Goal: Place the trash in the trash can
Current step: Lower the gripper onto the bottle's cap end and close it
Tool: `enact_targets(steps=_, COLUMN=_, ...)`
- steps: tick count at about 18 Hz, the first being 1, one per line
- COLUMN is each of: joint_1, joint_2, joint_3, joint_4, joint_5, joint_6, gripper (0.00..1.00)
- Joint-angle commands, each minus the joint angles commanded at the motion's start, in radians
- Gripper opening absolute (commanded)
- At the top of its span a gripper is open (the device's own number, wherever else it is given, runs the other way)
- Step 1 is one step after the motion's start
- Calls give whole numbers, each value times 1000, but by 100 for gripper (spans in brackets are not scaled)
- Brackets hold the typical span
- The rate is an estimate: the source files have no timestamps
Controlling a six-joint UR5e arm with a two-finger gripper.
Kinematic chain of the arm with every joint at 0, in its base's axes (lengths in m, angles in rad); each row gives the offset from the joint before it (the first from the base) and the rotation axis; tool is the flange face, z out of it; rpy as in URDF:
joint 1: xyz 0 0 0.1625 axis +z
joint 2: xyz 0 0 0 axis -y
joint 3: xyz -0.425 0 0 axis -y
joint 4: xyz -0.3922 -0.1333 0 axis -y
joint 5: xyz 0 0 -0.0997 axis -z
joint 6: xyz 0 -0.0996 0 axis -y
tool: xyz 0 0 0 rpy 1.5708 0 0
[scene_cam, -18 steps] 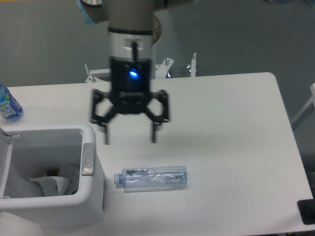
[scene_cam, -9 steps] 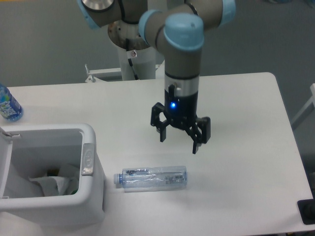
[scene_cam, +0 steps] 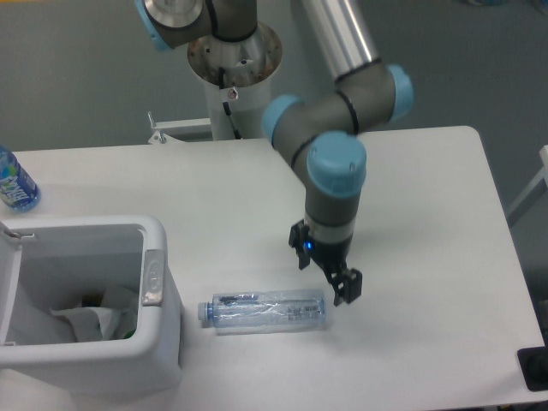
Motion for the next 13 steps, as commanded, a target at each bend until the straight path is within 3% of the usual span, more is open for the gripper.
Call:
enact_targets(steps=6, joint_1=-37, joint_2=-40, joint_3=-1, joint_4=3, joint_5=23, joint_6=-3, gripper=100)
enact_targets(steps=13, joint_1=-89, joint_2=-37, joint_3=-3, joint_4=-2, joint_5=51, joint_6=-12, gripper=100)
